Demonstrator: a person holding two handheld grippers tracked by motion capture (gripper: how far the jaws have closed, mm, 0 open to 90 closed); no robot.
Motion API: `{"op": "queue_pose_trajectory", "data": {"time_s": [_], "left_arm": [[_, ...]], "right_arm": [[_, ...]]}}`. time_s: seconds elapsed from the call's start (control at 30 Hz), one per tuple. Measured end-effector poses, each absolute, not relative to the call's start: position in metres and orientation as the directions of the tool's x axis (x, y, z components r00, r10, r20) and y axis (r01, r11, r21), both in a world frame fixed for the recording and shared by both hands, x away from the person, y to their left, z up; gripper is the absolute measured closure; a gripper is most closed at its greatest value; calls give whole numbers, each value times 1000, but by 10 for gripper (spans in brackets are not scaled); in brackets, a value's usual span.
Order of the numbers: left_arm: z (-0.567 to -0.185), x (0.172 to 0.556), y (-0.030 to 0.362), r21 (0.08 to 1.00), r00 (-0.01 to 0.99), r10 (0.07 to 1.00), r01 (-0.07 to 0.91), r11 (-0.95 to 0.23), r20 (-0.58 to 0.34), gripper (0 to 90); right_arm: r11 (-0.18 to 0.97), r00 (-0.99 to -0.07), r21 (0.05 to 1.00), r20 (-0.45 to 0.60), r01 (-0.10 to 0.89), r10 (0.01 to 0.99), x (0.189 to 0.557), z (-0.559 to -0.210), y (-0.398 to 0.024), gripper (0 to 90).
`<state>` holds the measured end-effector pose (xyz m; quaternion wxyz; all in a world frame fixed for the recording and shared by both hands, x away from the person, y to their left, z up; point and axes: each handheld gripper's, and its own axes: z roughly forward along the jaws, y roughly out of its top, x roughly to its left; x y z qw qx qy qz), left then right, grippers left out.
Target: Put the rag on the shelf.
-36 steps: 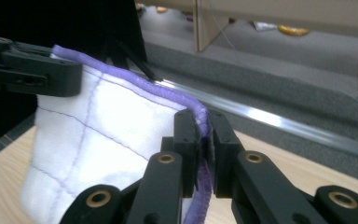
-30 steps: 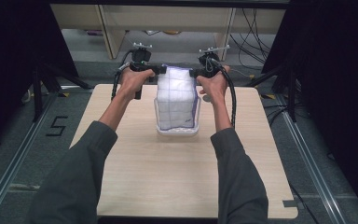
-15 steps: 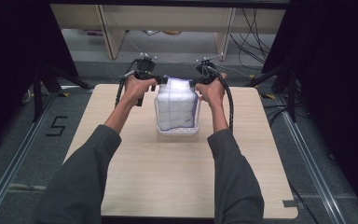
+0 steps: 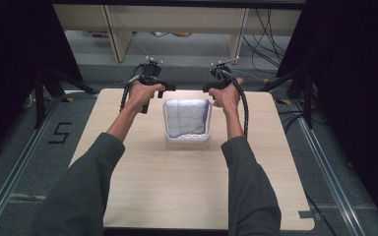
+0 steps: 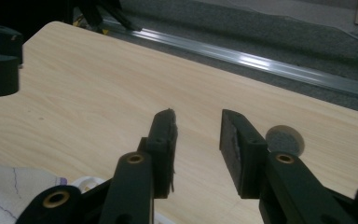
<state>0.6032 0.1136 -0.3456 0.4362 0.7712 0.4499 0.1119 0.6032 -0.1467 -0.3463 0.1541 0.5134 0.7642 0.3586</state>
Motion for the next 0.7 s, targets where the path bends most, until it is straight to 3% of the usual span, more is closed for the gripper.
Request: {"op": "queue_pose_trajectory", "data": {"time_s": [0.7], "left_arm": [[-328,570,143,766,608,770,584,-270,-193,482]], "right_arm": [[252,-469,731,105,635,877,581,-324,-165,592]]}}
